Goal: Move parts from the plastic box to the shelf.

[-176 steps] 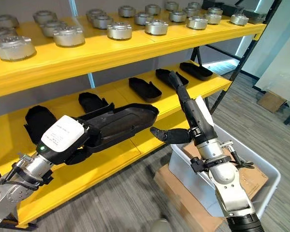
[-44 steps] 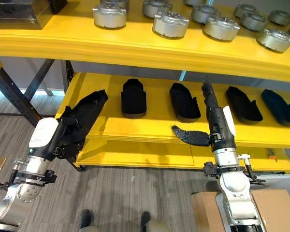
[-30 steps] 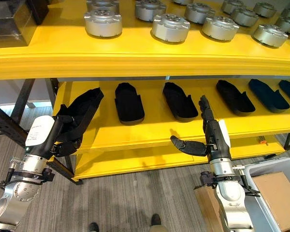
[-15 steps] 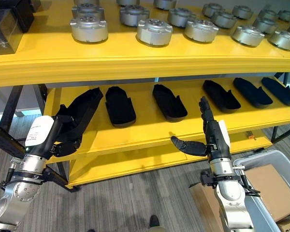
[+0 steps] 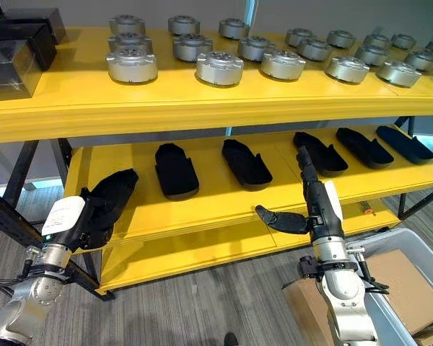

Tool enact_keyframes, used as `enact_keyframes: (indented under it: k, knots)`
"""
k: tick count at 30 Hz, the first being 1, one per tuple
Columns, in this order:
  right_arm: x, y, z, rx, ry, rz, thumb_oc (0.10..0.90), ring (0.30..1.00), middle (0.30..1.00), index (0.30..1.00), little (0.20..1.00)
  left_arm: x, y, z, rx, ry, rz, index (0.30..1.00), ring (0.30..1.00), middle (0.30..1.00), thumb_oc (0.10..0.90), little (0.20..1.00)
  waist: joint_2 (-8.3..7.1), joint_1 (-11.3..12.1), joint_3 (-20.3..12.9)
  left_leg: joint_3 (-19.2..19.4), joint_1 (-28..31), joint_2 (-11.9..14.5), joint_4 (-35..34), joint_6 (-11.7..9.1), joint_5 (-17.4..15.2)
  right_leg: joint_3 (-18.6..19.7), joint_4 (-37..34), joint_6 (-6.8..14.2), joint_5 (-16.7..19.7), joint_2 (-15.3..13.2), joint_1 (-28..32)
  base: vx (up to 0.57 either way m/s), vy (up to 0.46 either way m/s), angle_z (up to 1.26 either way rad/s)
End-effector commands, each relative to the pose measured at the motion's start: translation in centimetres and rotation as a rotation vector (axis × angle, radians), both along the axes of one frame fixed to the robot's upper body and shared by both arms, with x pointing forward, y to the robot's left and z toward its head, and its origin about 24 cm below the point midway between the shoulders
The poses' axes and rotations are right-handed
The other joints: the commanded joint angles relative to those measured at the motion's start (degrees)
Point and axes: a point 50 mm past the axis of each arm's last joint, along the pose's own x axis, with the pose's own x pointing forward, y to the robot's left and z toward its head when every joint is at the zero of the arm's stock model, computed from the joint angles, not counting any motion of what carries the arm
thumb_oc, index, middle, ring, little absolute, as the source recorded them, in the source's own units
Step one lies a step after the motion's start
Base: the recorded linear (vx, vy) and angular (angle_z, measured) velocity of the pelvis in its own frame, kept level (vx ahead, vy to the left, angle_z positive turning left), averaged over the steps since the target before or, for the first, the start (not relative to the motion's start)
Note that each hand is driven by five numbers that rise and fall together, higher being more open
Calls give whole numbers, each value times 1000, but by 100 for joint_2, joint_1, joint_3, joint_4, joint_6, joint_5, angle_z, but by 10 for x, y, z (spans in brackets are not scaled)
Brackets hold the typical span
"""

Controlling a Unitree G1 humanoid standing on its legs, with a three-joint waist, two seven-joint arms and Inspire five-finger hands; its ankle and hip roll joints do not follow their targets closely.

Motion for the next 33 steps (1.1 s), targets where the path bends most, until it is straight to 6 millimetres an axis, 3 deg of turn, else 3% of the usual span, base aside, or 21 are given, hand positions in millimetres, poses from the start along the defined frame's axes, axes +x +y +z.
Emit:
enact_keyframes:
  k: [1, 13, 22, 33]
  knots:
    - [12, -1, 54, -58, -252, 39, 900, 1000, 1000, 1000, 1000, 38, -3, 71, 85, -343, -40, 300, 300, 300, 400, 300, 24, -172, -414, -255, -377, 357, 551, 158, -269, -146, 388, 174, -582, -421, 328, 0, 0, 0]
    - [11, 3, 54, -49, -246, 86, 900, 1000, 1000, 1000, 1000, 60, 6, 77, 187, -319, 2, 300, 300, 300, 400, 300, 91, -324, -312, -325, -667, 458, 943, 82, -332, -197, 633, 142, -722, -365, 187, 0, 0, 0]
    - [7, 5, 52, -57, -231, 121, 900, 1000, 1000, 1000, 1000, 77, 23, 81, 195, -314, 123, 300, 300, 300, 400, 300, 86, -435, -220, -307, -784, 510, 1033, 50, -316, -132, 685, 141, -737, -309, 30, -4, 1, -1]
    - [4, 5, 56, -80, -230, 146, 900, 1000, 1000, 1000, 1000, 84, 44, 81, 163, -298, 251, 300, 300, 300, 400, 300, 82, -472, -81, -283, -871, 557, 1104, 33, -299, -89, 732, 145, -743, -285, -93, -2, -2, -1]
